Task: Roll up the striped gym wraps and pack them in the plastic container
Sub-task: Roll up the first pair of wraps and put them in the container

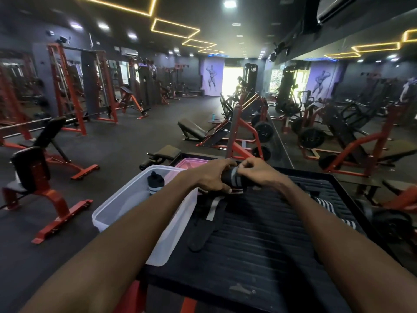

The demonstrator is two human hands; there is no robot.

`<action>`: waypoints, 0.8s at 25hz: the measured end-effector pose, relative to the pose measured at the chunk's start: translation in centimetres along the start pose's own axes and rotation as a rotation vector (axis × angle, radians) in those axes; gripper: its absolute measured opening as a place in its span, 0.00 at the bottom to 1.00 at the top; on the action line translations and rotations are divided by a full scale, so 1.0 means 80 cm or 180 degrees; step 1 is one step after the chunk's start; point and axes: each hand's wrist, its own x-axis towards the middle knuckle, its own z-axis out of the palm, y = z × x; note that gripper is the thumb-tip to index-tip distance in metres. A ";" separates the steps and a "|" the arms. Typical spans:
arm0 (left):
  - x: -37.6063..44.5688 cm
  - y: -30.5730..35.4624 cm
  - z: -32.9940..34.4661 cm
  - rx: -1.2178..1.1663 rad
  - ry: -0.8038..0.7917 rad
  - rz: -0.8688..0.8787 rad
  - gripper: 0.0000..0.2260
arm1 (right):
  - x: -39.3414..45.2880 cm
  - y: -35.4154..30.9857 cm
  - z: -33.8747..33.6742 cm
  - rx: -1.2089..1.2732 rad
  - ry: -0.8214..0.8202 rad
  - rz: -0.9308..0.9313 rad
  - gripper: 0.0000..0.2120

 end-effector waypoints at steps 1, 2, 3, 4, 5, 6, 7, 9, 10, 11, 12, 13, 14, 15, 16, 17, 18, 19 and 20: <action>-0.007 -0.003 -0.005 0.0010 0.0143 0.0045 0.34 | 0.004 -0.018 0.005 0.0143 -0.0050 -0.0039 0.05; -0.014 -0.010 -0.010 0.0021 0.0391 0.0071 0.33 | 0.012 -0.032 0.011 0.0256 -0.0091 -0.0096 0.06; -0.021 -0.019 -0.016 0.0054 0.0667 0.0052 0.31 | 0.018 -0.045 0.018 0.0370 -0.0128 -0.0176 0.08; -0.029 -0.028 -0.022 0.0103 0.0929 -0.0034 0.30 | 0.023 -0.057 0.026 0.0556 -0.0145 -0.0241 0.10; -0.037 -0.043 -0.028 0.0133 0.1158 -0.0215 0.29 | 0.028 -0.070 0.034 0.0736 -0.0144 -0.0277 0.11; -0.046 -0.056 -0.033 0.0120 0.1318 -0.0447 0.28 | 0.033 -0.081 0.043 0.0868 -0.0143 -0.0336 0.12; -0.057 -0.066 -0.039 -0.0006 0.1423 -0.0667 0.28 | 0.038 -0.093 0.053 0.0924 -0.0135 -0.0428 0.13; -0.078 -0.085 -0.049 -0.0302 0.1506 -0.0890 0.24 | 0.047 -0.114 0.074 0.0780 -0.0123 -0.0612 0.13; -0.088 -0.090 -0.054 -0.0323 0.1472 -0.0881 0.21 | 0.052 -0.121 0.085 0.0605 -0.0089 -0.0682 0.13; -0.097 -0.096 -0.058 -0.0270 0.1398 -0.0879 0.17 | 0.056 -0.130 0.098 0.0376 -0.0086 -0.0744 0.12; -0.106 -0.102 -0.063 -0.0237 0.1299 -0.0907 0.14 | 0.059 -0.138 0.109 0.0119 -0.0117 -0.0834 0.12; -0.113 -0.114 -0.066 -0.0229 0.1177 -0.0998 0.11 | 0.061 -0.144 0.121 -0.0169 -0.0153 -0.0918 0.13; -0.121 -0.126 -0.070 -0.0209 0.1086 -0.1128 0.08 | 0.063 -0.150 0.132 -0.0430 -0.0186 -0.1007 0.13; -0.125 -0.143 -0.073 -0.0149 0.1063 -0.1267 0.07 | 0.064 -0.154 0.144 -0.0650 -0.0235 -0.1087 0.13; -0.129 -0.159 -0.074 -0.0062 0.1089 -0.1374 0.07 | 0.064 -0.157 0.155 -0.0854 -0.0282 -0.1177 0.12; -0.130 -0.173 -0.074 0.0041 0.1122 -0.1432 0.08 | 0.065 -0.157 0.165 -0.1118 -0.0334 -0.1260 0.11; -0.132 -0.183 -0.073 0.0157 0.1124 -0.1446 0.08 | 0.068 -0.155 0.175 -0.1446 -0.0394 -0.1331 0.10; -0.135 -0.189 -0.071 0.0304 0.1118 -0.1433 0.08 | 0.073 -0.152 0.187 -0.1771 -0.0451 -0.1336 0.10; -0.137 -0.192 -0.069 0.0465 0.1088 -0.1428 0.09 | 0.079 -0.149 0.197 -0.2013 -0.0475 -0.1295 0.10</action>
